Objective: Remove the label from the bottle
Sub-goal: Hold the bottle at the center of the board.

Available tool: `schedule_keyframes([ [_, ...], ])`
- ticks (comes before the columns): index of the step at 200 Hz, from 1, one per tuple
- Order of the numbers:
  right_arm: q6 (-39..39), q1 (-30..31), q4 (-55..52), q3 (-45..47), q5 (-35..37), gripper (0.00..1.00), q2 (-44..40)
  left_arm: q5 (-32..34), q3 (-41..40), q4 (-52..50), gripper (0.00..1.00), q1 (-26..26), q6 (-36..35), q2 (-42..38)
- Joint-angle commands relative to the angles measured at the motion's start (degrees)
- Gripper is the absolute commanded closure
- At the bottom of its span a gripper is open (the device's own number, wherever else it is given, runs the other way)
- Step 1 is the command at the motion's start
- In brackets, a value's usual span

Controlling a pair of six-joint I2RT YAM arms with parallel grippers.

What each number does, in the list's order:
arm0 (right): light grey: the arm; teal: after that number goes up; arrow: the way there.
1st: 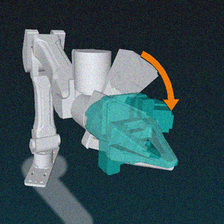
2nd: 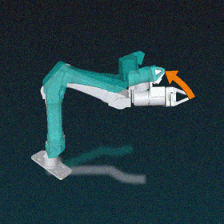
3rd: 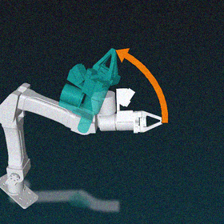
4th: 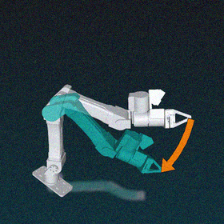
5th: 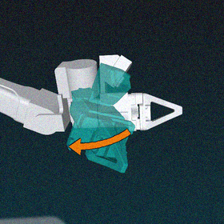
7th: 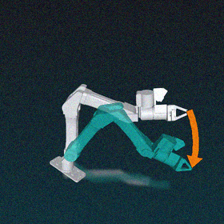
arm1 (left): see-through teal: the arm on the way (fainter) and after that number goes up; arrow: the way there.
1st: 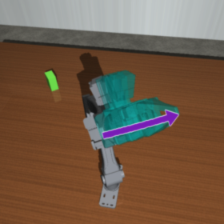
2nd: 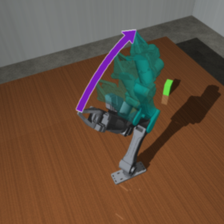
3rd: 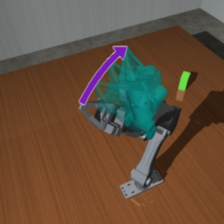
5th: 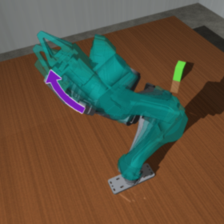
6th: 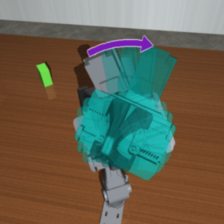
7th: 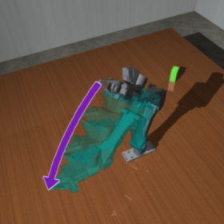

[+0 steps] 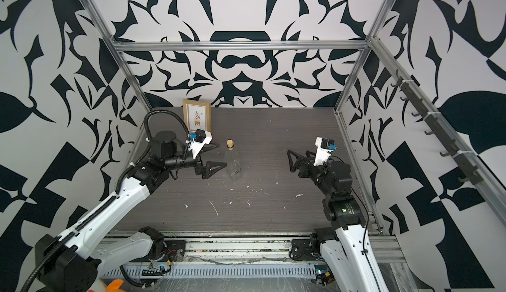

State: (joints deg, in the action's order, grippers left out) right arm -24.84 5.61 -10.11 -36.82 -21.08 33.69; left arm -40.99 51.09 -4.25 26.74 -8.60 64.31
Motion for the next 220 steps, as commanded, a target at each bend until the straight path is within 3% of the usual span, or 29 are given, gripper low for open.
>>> schedule_keyframes([
  [1,1.58,0.06,0.69,-2.95,-3.83,0.05,0.06,-3.26,-0.87,3.20,0.00,0.06,-0.01,2.32],
  [63,1.20,0.03,0.87,-3.52,-4.70,0.06,2.48,-1.10,-0.53,13.76,0.03,0.07,2.45,10.86],
  [147,0.91,0.02,1.05,-3.79,-4.52,0.09,4.37,1.44,4.80,20.15,0.14,2.35,2.60,19.62],
  [178,0.86,0.02,0.80,-3.79,-4.47,0.10,4.36,3.37,4.99,21.26,0.30,3.01,2.61,20.40],
  [203,1.60,0.02,-0.23,-4.05,-4.82,0.11,4.46,3.68,5.31,20.46,0.48,3.08,2.45,20.34],
  [220,2.12,0.02,-0.87,-4.14,-4.94,0.11,4.37,4.19,5.30,19.76,0.53,3.29,2.37,19.95],
])
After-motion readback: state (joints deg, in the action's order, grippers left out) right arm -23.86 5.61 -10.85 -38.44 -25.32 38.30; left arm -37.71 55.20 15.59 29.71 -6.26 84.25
